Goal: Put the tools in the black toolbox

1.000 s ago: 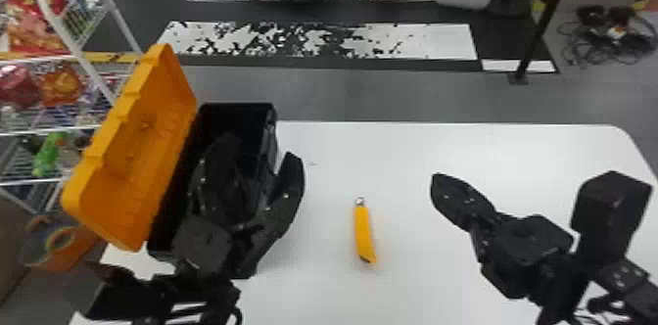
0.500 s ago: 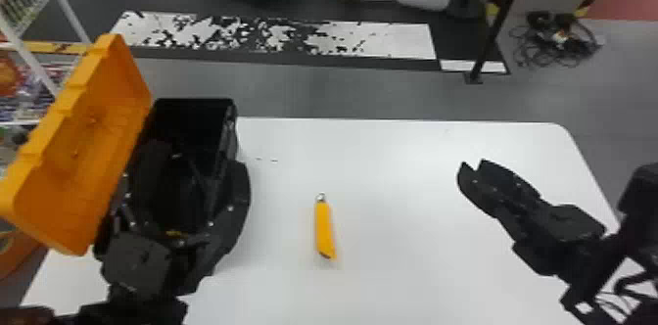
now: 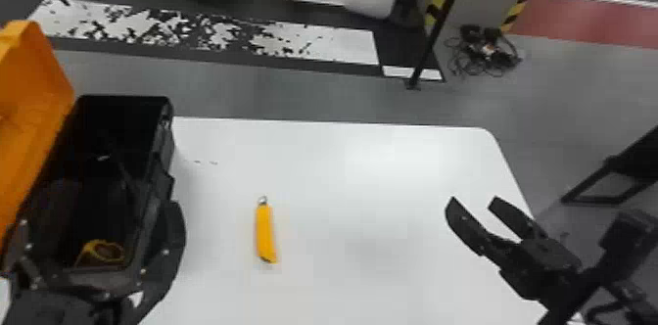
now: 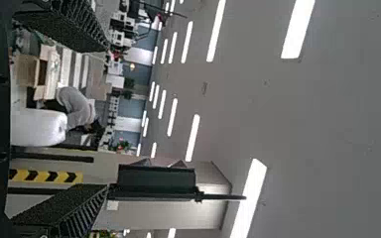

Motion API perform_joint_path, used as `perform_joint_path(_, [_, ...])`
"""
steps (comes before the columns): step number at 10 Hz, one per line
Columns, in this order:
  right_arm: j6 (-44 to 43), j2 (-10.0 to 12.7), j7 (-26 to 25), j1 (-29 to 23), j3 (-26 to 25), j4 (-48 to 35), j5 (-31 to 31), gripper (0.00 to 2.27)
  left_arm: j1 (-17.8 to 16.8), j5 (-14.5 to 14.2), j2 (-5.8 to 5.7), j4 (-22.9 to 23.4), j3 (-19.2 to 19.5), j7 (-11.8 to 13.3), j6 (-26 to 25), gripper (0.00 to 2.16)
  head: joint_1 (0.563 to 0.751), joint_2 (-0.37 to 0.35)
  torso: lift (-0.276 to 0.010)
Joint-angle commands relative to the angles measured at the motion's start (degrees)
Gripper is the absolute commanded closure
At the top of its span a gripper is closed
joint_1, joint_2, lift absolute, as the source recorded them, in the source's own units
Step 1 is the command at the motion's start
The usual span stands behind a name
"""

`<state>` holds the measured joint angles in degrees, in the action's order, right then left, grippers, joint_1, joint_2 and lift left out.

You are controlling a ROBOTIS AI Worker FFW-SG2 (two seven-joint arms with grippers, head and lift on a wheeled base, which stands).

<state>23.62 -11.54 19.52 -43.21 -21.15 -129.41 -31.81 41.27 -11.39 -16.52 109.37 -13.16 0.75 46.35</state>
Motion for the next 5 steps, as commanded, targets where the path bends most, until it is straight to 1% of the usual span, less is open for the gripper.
perform_joint_path(1, [-10.65, 0.47, 5.26, -1.97, -1.0, 3.73, -1.77, 0.06, 1.79, 0.14, -0.01, -0.91, -0.9, -0.93, -0.96, 0.0, 0.695, -0.231, -0.039])
perform_joint_path(2, [-28.05, 0.38, 19.24, -1.79, -0.91, 9.18, -3.44, 0.06, 2.41, 0.58, -0.09, -0.91, -1.96, -1.46, -1.31, 0.0, 0.695, -0.244, -0.039])
perform_joint_path(3, [-32.27, 0.47, 20.38, -1.79, -0.48, 10.14, -3.17, 0.06, 2.93, 1.02, -0.44, -0.73, -3.36, -2.42, -4.12, 0.0, 0.695, -0.234, -0.039])
perform_joint_path(4, [-32.8, 0.29, 15.81, -1.26, 0.58, 11.29, -0.18, 0.05, 3.02, 1.11, -0.44, -0.73, -4.33, -4.97, -5.18, 0.0, 0.695, -0.252, -0.039])
perform_joint_path(5, [-33.68, -0.76, 10.18, 0.41, 2.95, 14.36, 4.03, 0.04, 2.76, 2.52, -0.27, -0.73, -5.3, -7.17, -8.16, 0.0, 0.695, -0.289, -0.039])
